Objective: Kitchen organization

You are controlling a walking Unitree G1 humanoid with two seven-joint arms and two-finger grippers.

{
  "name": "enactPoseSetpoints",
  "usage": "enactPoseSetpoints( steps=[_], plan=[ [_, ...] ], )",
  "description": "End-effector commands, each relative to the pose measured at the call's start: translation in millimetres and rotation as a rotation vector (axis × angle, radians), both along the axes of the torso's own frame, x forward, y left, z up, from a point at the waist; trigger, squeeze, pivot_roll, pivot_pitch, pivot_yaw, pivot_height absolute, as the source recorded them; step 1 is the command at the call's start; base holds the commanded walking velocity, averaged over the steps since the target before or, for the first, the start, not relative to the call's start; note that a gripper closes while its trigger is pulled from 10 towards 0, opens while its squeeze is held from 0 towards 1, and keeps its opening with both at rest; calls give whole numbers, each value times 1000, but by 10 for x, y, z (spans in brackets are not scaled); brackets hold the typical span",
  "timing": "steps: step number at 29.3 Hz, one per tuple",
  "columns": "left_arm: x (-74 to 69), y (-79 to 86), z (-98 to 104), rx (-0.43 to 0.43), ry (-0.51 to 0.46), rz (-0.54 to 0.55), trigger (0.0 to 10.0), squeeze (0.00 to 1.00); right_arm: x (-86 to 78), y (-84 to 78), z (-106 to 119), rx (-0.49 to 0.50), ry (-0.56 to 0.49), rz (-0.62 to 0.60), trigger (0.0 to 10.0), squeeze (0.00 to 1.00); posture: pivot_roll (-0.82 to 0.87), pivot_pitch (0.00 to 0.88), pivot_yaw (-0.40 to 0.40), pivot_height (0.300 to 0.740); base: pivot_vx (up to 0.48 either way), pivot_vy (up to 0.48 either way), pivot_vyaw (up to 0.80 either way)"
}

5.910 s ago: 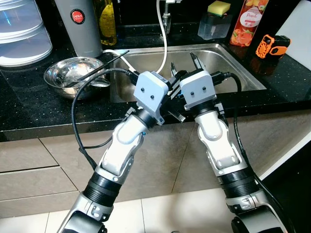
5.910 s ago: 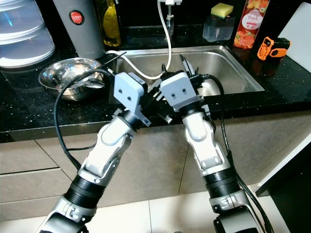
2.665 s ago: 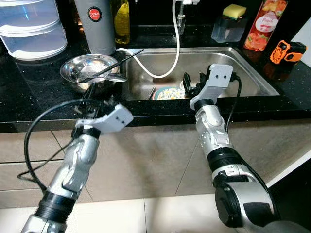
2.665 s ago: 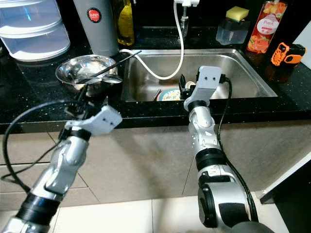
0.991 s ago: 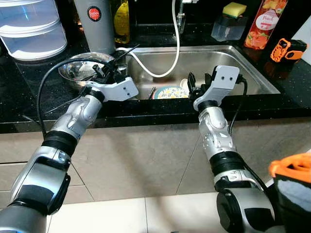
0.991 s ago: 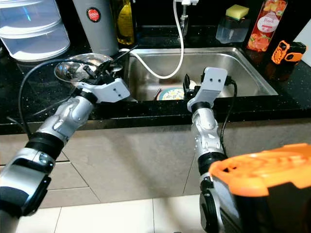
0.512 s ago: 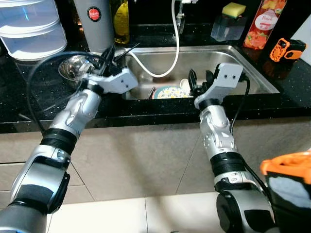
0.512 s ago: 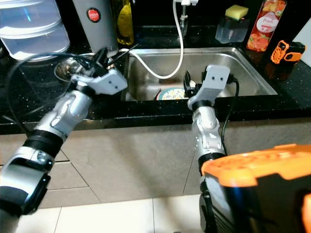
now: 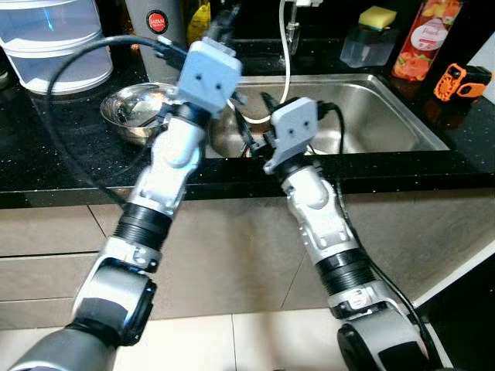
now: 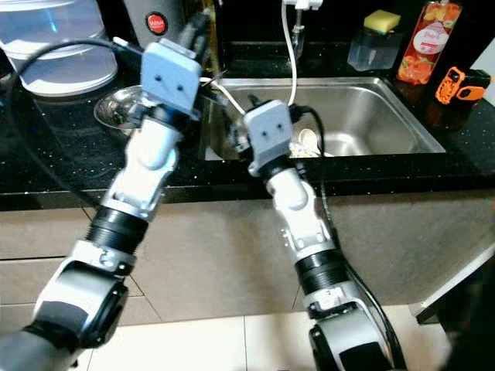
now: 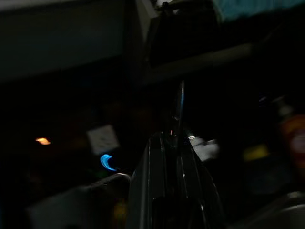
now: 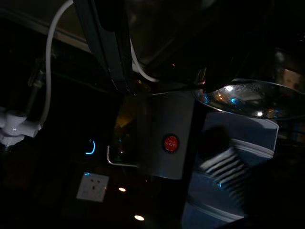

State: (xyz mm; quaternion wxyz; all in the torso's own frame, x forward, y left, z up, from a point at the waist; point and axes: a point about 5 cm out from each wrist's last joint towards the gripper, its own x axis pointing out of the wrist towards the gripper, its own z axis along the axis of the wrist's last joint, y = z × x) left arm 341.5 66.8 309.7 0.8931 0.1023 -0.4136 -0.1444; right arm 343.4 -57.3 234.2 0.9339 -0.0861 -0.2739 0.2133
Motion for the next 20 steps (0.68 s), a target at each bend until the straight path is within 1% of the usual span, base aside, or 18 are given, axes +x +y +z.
enactPoseSetpoints(
  steps=[1,4,8,9,11,12,14,16,17,20],
  plan=[
    [-19,-72,-67,-39,72,-71,10000,0,5,-18,-24,-8,15,-28,10000,0,63,0,0,740,0,0,0],
    [-23,-81,-89,-59,101,-95,10000,0,11,-34,-26,-1,23,-37,10000,0,63,0,1,740,0,0,0],
    [-45,-76,-152,-80,145,-120,10000,0,77,-144,-72,27,79,-111,10000,0,68,0,-1,740,0,0,0],
    [-45,-76,-152,-80,145,-120,10000,0,77,-144,-72,27,79,-111,10000,0,68,0,-1,740,0,0,0],
    [-44,-59,-184,-84,175,-117,10000,0,117,-203,-99,40,112,-162,10000,0,69,0,-2,740,0,0,0],
    [-48,-65,-219,-99,213,-139,10000,0,149,-241,-109,62,137,-192,10000,0,71,0,-3,740,0,0,0],
    [-50,-72,-234,-107,228,-153,10000,0,158,-251,-108,71,143,-195,10000,0,71,0,-3,740,0,0,0],
    [-70,-110,-271,-118,267,-212,10000,0,156,-236,-89,81,143,-177,10000,0,71,0,-3,740,0,0,0],
    [-70,-110,-271,-118,267,-212,10000,0,156,-236,-89,81,143,-177,10000,0,71,0,-3,740,0,0,0],
    [-118,-164,-325,-142,336,-328,10000,0,103,-141,-46,102,128,-99,10000,0,70,0,-3,740,0,0,0]
  ],
)
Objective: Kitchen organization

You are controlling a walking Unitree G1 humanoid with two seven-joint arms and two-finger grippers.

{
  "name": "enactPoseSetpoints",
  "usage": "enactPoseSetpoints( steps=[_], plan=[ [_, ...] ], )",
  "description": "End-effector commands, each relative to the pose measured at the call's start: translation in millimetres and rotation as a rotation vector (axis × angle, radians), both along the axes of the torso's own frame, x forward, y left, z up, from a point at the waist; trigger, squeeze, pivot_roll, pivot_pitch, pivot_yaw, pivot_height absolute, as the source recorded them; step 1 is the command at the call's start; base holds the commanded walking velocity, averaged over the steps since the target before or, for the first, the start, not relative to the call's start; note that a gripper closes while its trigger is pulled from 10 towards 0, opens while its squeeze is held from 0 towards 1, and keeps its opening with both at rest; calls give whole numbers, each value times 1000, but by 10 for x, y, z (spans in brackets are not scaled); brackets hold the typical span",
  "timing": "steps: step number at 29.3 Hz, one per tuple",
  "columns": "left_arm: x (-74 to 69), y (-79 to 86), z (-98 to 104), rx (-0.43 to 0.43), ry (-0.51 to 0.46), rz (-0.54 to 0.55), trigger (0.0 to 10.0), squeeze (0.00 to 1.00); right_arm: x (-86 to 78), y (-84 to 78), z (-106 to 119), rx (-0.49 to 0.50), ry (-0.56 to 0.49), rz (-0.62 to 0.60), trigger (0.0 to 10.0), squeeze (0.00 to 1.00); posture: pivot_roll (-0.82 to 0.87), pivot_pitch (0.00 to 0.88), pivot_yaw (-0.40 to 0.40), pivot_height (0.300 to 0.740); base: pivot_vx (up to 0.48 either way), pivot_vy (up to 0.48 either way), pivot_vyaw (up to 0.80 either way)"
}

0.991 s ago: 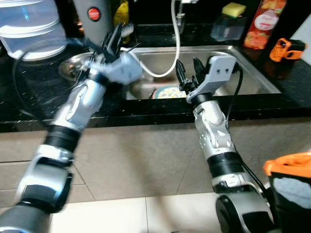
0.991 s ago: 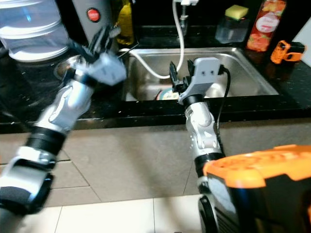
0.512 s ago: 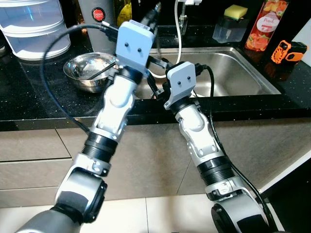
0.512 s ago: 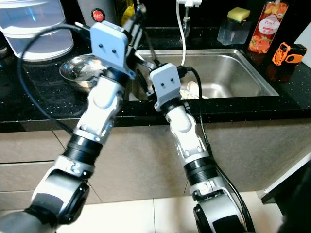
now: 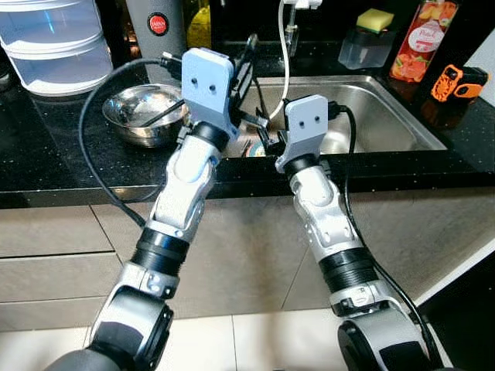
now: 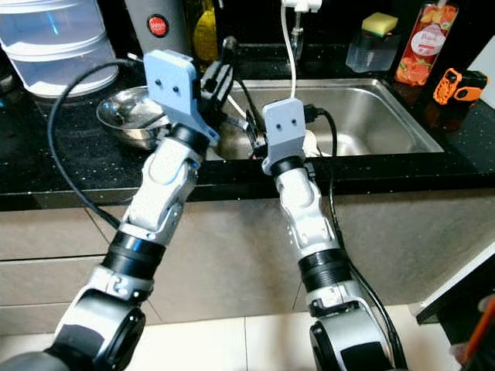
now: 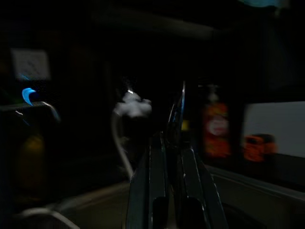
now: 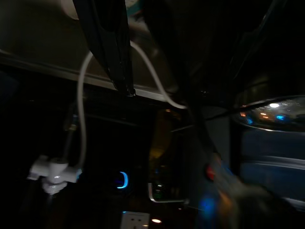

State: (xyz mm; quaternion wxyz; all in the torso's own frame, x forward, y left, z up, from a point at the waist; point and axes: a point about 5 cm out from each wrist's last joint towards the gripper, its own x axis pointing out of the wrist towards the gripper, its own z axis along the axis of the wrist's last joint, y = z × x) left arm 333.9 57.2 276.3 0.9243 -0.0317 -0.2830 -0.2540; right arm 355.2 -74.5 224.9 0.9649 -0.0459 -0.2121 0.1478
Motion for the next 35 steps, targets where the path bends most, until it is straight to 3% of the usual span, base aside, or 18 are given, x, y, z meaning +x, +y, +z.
enactPoseSetpoints(
  steps=[1,4,5,6,7,22,23,25,26,27,28,29,35],
  plan=[
    [-49,-74,0,-35,23,-66,10000,0,-23,46,51,14,-14,31,10000,0,70,0,-3,740,0,0,0],
    [-48,-62,0,-35,27,-62,10000,0,-4,28,32,13,5,-4,10000,0,72,0,-4,740,0,0,0],
    [-45,-52,5,-36,26,-55,10000,0,14,-5,24,25,14,-27,1765,0,74,0,-4,740,0,0,0],
    [-45,-52,5,-36,26,-55,10000,0,14,-5,24,25,14,-27,1765,0,74,0,-4,740,0,0,0],
    [-43,-41,11,-35,26,-49,10000,0,25,-29,24,36,19,-41,0,0,75,0,-5,740,0,0,0],
    [-10,50,-29,36,29,31,10000,0,103,-89,20,26,45,-66,0,0,82,0,-7,740,0,0,0],
    [-5,65,-37,33,31,34,10000,1000,136,-89,17,22,60,-75,0,0,82,0,-7,740,0,0,0],
    [-5,65,-37,33,31,34,10000,1000,136,-89,17,22,60,-75,0,0,82,0,-7,740,0,0,0],
    [1,80,-47,35,34,42,10000,1000,168,-82,21,20,72,-76,9686,0,82,0,-7,740,0,0,0],
    [16,102,-58,38,45,63,10000,1000,209,-71,43,24,83,-74,10000,0,91,0,-13,740,0,0,0],
    [24,125,-61,40,52,84,10000,557,249,-60,64,28,93,-74,10000,0,105,0,-19,740,0,0,0],
    [28,144,-62,40,57,98,10000,0,275,-53,78,29,101,-76,10000,0,105,0,-19,740,0,0,0],
    [-10,240,-89,17,68,129,10000,0,383,-56,12,20,193,-114,10000,0,140,0,-40,740,0,0,0]
  ],
)
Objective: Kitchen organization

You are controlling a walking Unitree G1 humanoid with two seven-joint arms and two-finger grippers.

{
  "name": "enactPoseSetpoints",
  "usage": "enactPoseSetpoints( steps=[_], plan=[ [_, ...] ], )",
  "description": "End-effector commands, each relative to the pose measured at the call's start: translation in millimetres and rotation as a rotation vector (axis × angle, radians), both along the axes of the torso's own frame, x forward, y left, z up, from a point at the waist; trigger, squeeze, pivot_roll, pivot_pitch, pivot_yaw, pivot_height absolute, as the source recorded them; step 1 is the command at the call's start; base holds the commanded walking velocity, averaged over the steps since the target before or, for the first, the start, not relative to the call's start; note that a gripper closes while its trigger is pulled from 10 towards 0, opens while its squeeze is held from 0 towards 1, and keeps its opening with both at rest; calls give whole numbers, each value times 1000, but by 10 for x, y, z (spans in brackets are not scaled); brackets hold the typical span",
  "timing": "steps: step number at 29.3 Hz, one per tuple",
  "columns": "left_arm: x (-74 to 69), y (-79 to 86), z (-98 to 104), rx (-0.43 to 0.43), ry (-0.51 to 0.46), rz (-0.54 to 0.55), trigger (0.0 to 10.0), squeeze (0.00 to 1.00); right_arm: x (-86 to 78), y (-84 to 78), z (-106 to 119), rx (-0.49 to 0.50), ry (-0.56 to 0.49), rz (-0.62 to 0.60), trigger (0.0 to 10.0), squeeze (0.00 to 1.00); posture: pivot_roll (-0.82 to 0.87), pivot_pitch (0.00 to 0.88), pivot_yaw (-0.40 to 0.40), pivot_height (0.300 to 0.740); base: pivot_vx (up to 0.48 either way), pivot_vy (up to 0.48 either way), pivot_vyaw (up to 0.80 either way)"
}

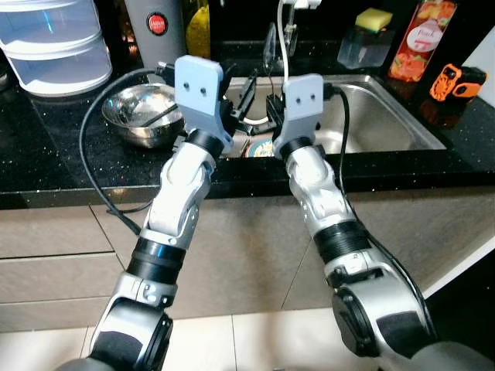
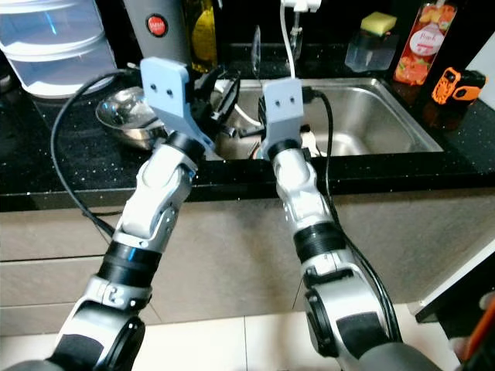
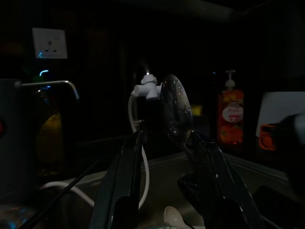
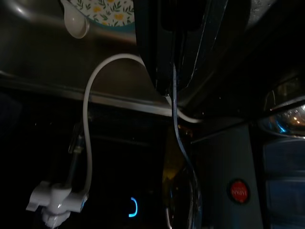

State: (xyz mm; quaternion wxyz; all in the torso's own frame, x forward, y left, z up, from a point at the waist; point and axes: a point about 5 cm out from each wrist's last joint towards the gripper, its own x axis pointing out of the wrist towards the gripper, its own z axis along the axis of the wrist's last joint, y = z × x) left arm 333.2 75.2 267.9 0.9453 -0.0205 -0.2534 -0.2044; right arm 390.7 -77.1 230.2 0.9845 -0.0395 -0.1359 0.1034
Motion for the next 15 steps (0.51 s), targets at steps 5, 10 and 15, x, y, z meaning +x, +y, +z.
enactPoseSetpoints(
  steps=[5,10,15],
  plan=[
    [-49,204,-53,-7,24,98,10000,0,102,-64,-109,45,124,-55,10000,0,189,0,-71,740,0,0,0],
    [-108,433,-235,46,108,196,10000,0,152,-141,-105,152,162,-65,10000,0,217,0,-89,740,0,0,0],
    [-128,534,-283,73,118,252,10000,0,168,-190,-100,169,160,-72,10000,0,219,0,-90,740,0,0,0]
  ],
)
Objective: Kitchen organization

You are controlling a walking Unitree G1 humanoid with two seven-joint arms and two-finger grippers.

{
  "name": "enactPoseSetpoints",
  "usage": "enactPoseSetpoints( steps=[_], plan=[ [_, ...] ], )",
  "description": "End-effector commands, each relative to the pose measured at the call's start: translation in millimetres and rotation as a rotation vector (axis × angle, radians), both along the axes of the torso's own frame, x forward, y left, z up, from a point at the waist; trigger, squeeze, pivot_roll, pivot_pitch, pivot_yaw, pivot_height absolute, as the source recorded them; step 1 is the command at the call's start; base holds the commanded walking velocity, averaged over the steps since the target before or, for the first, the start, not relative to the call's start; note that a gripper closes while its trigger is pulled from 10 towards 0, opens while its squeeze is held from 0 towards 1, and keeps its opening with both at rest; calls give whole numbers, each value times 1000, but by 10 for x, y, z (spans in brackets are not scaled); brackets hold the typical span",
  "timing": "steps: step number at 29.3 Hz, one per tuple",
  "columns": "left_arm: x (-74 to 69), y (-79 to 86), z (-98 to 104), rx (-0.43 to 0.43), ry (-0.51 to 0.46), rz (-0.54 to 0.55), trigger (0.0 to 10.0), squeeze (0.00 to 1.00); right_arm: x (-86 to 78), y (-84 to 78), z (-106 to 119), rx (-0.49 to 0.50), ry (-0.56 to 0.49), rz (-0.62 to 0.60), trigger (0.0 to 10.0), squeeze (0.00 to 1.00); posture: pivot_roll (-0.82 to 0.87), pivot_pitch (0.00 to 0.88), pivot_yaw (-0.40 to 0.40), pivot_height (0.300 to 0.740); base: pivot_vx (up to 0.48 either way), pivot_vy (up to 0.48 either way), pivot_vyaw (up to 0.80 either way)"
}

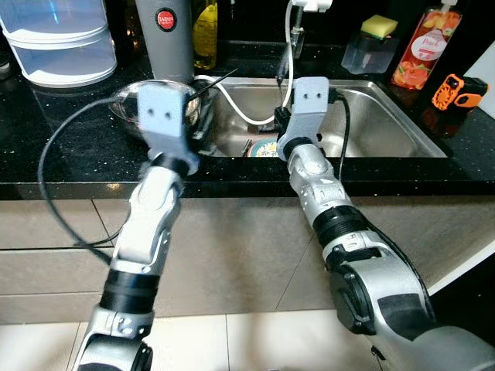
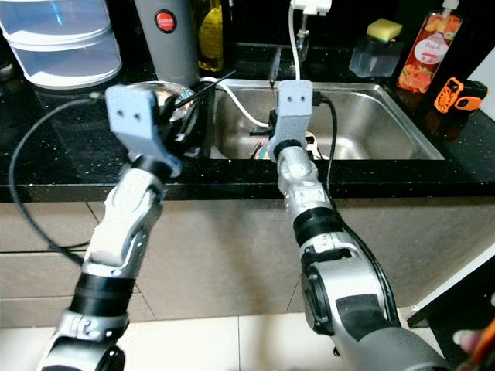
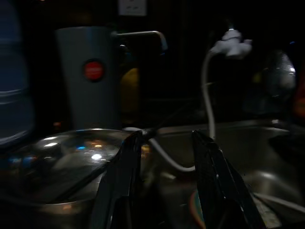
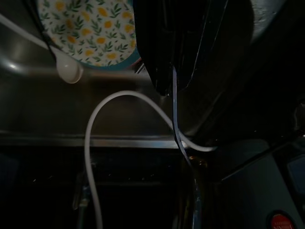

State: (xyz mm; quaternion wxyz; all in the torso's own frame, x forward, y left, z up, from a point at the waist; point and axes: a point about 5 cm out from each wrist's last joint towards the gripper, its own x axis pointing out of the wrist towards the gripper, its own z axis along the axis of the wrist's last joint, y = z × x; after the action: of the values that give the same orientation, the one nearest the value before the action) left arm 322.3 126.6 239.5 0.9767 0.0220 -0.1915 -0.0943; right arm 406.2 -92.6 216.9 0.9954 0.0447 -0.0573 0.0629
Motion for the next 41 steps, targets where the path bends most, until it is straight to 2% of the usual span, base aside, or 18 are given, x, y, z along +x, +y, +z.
enactPoseSetpoints(
  steps=[1,8,25,36,39,41],
  plan=[
    [-22,40,10,26,-9,20,10000,0,17,-44,27,7,-10,-11,10000,0,219,0,-91,740,285,0,0],
    [8,11,51,40,-24,7,10000,0,17,-52,2,12,-9,-19,10000,0,199,0,-71,740,424,0,0],
    [12,-75,71,50,-21,-37,10000,0,26,-199,-32,23,-12,-66,10000,0,177,0,-48,740,474,0,0],
    [-1,-116,48,58,-9,-60,10000,0,31,-220,-51,13,-5,-80,10000,0,176,0,-48,740,0,0,0],
    [-3,-116,41,54,-6,-63,10000,0,46,-212,-79,-39,29,-86,10000,0,178,0,-50,740,0,0,0],
    [-3,-116,41,54,-6,-63,10000,0,46,-212,-79,-39,29,-86,10000,0,178,0,-50,740,0,0,0]
  ],
)
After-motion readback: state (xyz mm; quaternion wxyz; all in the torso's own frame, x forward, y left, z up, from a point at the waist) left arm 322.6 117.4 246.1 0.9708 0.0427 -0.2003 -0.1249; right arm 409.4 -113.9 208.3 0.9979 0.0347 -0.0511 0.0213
